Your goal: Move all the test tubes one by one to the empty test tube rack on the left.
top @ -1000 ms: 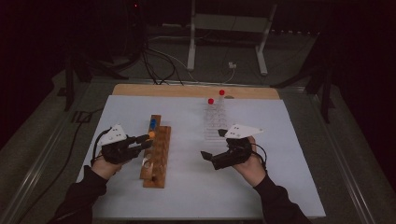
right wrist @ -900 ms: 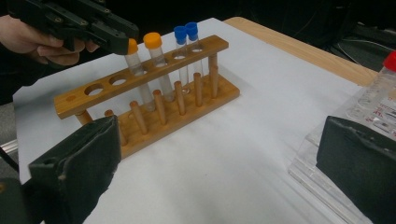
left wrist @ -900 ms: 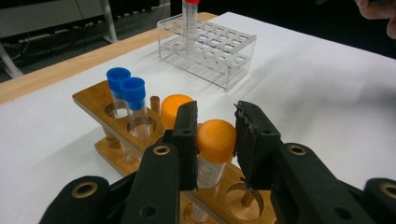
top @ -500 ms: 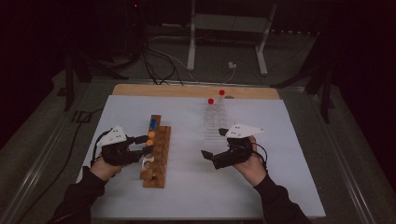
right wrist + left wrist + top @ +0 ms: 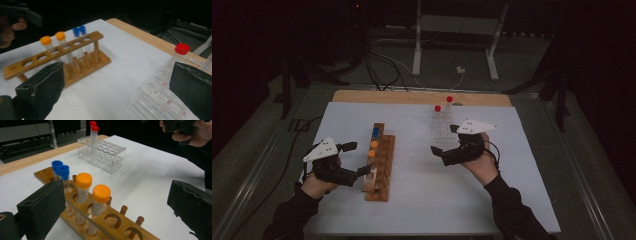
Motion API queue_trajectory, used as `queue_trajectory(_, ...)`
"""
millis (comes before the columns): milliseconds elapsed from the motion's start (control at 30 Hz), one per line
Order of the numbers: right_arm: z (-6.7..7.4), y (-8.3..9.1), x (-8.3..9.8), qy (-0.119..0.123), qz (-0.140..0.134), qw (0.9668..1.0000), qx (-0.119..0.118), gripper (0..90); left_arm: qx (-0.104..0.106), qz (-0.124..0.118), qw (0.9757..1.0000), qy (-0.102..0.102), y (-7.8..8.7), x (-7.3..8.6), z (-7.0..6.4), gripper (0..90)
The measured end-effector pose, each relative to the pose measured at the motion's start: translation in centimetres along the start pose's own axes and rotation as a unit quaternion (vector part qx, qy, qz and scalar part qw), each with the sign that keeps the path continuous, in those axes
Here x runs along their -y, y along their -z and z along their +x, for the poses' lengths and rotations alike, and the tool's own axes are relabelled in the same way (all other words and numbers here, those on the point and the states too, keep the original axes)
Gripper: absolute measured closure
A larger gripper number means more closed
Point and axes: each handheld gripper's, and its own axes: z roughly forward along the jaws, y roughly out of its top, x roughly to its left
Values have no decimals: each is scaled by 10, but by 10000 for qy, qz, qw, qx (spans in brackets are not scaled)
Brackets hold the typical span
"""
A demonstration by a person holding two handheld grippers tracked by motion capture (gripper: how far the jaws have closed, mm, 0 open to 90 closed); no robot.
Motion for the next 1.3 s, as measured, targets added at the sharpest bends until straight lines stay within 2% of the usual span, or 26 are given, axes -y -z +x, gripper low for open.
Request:
queue_trajectory(67,-8,-7,-1,2,48,9999,100,0,25,-17,10000,-9,1,1,1,25)
queue_trajectory(167,-17,-15,0,-69,70,9997,230,73,116,-9,9999,-38,2,1,0,24)
queue_trajectory(200,-21,-19,0,-92,99,9995,293,73,155,15,9998,-98,2,2,0,24)
queue_trajectory(267,-29,-29,2,-136,200,9990,374,84,220,21,9997,-73,2,2,0,24)
queue_trajectory(333,-36,-36,4,-151,249,9984,490,171,222,-7,9997,-57,2,3,0,24)
queue_trajectory(500,-53,-56,7,-261,459,9965,650,309,231,-31,9997,-43,3,3,1,24)
queue_trajectory(567,-60,-62,8,-401,468,9956,702,380,246,-39,9997,-7,3,3,1,24)
queue_trajectory(733,-73,-75,8,-490,587,9931,889,497,202,-38,9998,-17,3,3,1,24)
queue_trajectory(933,-86,-89,9,-503,800,9893,1108,591,233,14,9997,-7,2,3,1,24)
queue_trajectory(1300,-92,-107,4,-554,888,9879,1141,661,208,2,9998,16,2,3,2,24)
